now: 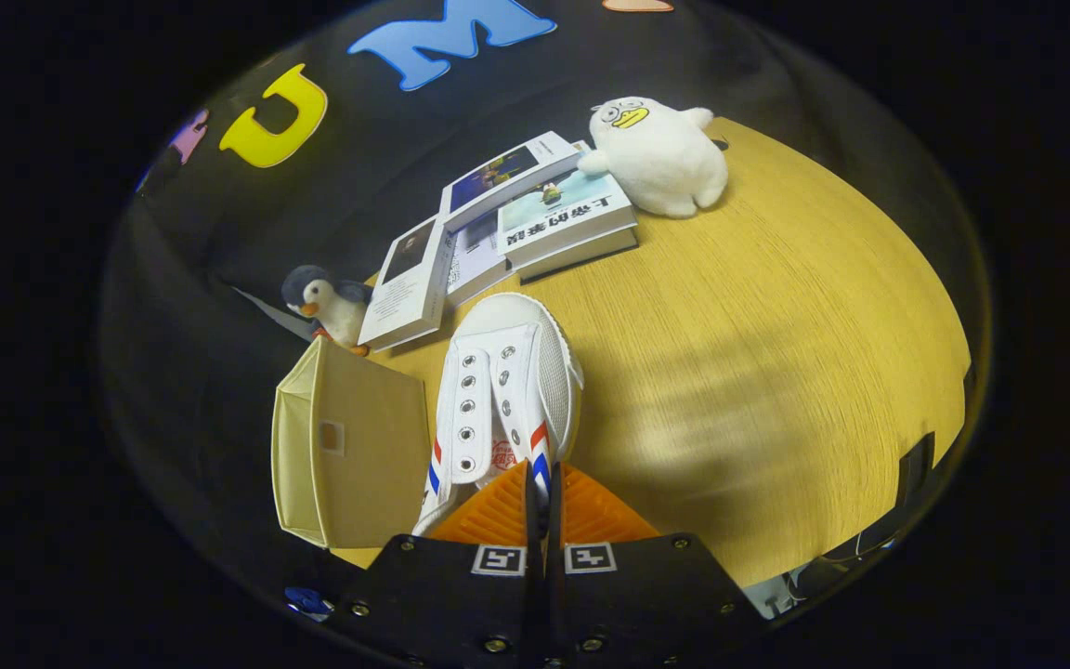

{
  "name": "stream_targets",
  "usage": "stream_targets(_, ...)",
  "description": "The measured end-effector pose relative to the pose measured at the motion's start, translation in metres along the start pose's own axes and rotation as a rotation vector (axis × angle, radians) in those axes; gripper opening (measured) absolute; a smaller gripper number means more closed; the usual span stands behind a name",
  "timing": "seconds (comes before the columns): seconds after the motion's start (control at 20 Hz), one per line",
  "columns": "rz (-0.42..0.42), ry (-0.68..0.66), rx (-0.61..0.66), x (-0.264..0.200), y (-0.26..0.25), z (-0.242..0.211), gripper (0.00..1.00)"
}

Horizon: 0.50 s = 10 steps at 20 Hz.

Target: Open the storage box then place both shoes into the box .Put the left shoe in first, then the right shoe, with the right side of both shoes facing outward in a uniform manner.

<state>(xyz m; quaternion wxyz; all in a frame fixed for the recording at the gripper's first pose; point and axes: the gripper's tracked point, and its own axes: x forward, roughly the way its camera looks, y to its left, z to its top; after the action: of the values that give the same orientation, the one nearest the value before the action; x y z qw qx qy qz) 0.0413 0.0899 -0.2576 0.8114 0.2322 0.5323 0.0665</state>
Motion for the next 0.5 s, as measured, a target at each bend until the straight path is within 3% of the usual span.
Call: stream_targets(0.5, 0.079, -0.034, -0.098, -0.008, 0.092, 0.012, 0.01)
